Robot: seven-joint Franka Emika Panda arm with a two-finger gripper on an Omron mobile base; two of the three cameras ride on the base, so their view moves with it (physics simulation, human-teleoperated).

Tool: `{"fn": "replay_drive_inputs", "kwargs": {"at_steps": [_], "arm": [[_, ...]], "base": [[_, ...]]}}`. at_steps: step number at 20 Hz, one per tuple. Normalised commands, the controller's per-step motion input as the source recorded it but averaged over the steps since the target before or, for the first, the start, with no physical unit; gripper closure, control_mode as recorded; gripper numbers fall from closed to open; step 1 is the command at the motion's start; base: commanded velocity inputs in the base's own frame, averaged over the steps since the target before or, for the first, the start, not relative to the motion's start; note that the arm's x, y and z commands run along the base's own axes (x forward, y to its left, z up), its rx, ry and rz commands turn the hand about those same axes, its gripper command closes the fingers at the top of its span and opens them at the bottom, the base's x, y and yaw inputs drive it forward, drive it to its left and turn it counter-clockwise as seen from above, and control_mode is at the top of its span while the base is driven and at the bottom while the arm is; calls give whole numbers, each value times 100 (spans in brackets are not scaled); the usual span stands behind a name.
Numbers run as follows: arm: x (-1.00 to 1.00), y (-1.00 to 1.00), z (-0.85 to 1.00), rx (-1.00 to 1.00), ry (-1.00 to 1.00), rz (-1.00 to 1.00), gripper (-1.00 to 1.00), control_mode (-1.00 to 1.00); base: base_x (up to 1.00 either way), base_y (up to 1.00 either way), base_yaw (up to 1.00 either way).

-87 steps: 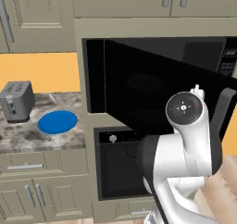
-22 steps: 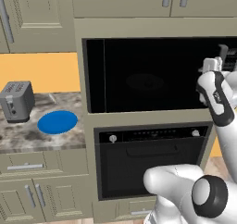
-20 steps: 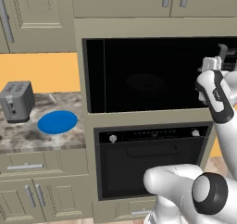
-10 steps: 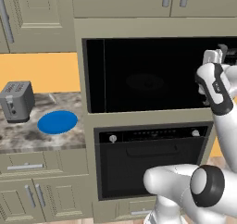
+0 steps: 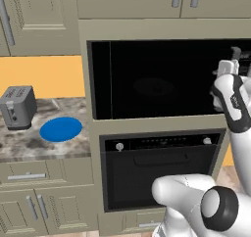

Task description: Pick the mushroom from the counter and place it in the microwave. Then turn on the microwave.

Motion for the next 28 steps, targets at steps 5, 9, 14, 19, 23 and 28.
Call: {"fn": "replay_drive_inputs", "kwargs": {"at_steps": [5,9,14,19,23,28], "arm": [[-47,-14,0,0,-7,0,-100,-100],[-52,-19,0,0,0,0,-100,-100],[-48,-14,1,0,0,0,-100,-100],[-45,-22,7,0,0,0,-100,-100],[-49,-43,8,3,-7,0,-100,-100],[-43,-30,10,2,-7,-2,-100,-100]], "base": [[0,0,0],[0,0,0],[0,0,0],[0,0,0],[0,0,0],[0,0,0]]}}
